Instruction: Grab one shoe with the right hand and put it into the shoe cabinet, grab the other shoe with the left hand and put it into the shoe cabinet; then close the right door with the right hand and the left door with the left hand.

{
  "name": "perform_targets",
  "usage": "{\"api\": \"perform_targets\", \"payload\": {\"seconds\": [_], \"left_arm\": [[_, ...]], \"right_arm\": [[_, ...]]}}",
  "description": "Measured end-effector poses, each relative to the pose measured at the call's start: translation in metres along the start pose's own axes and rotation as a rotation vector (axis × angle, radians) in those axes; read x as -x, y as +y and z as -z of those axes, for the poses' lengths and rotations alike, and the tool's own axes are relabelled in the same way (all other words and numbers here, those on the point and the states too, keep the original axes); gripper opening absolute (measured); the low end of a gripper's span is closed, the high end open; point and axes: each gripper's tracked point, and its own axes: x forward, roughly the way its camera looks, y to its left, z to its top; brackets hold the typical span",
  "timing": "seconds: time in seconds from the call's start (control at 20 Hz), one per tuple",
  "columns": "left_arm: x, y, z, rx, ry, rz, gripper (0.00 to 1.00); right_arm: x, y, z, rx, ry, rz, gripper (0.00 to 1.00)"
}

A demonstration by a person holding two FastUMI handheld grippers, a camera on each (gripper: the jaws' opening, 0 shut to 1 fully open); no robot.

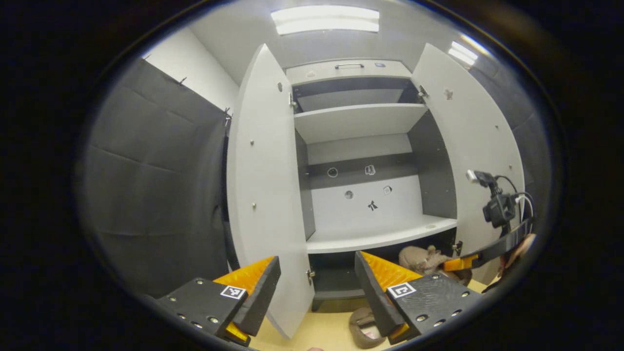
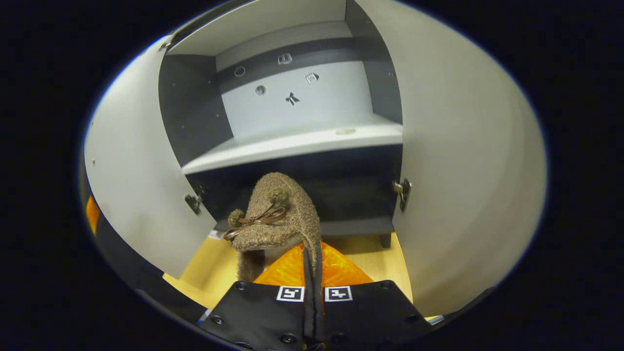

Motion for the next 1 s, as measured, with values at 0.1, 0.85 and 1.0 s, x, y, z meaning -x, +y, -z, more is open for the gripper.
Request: {"api": "perform_targets", "payload": {"seconds": [0.1, 0.85, 1.0], "left_arm": [[-0.005, -0.009, 0.003, 0.017, 0.006, 0.018, 0.96], [-0.023, -0.023, 0.048, 0.071, 0.096, 0.06, 0.96], [-0.027, -0.02, 0.054, 0.07, 0.113, 0.055, 0.96]], "right_arm": [[-0.002, 0.011, -0.029, -0.016, -0.051, -0.03, 0.01], [-0.114, -0.011, -0.204, -0.096, -0.201, 0.14, 0.02], [-0.126, -0.016, -0.21, -0.135, -0.191, 0.173, 0.02]]}}
